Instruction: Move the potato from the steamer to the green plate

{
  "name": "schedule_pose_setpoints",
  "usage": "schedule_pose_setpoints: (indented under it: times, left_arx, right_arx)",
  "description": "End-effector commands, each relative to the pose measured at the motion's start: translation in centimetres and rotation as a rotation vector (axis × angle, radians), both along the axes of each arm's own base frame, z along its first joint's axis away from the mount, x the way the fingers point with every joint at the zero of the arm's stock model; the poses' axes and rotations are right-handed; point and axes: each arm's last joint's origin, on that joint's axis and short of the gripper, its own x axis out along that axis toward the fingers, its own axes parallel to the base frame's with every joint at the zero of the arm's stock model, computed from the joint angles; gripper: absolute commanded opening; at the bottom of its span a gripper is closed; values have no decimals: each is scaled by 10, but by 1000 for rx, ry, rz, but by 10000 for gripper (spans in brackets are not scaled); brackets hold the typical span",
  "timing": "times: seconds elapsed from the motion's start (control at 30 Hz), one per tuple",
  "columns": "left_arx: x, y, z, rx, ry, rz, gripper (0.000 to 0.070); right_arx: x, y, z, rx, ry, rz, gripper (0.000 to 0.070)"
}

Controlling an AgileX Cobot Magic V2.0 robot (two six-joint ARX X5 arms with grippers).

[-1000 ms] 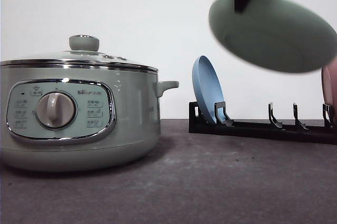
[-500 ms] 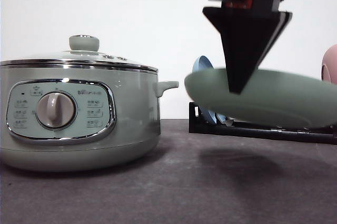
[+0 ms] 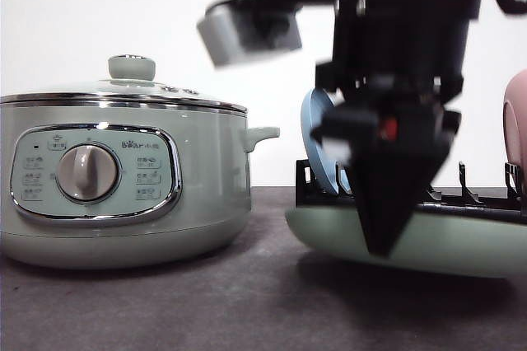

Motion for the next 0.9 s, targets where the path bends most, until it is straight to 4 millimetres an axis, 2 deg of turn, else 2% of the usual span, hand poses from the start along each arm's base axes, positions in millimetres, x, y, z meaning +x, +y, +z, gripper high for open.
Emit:
schedule_pose_setpoints:
  times: [0.0,0.17,0.23,0.37,0.43,0.57,0.67,0.87]
  left_arx:
    - [-1,0,8,5,-40,-12,555]
    - [-1,0,8,6,-40,-12,555]
    - [-1,0,8,5,-40,-12,555]
    - [-1,0,8,5,-39,-12,556]
    - [-1,0,8,5,-39,-12,556]
    - [-1,0,8,5,-39,-12,556]
    - [-1,0,8,5,-40,-12,556]
    - [-1,0,8,5,-39,-11,556]
  right_arx:
    - [-1,6,-6,-14,8,0,4]
    - [0,10,-16,-12,65,8,8]
    - [0,12,-16,8,76,12,29]
    - [1,13,-16,23,76,5,239]
    - [1,13,-16,23,75,4,302]
    - [1,13,-15,22,66,4,307]
    - [3,14,-7,36,41,9,307]
    - [11,13,34,149,-31,7,307]
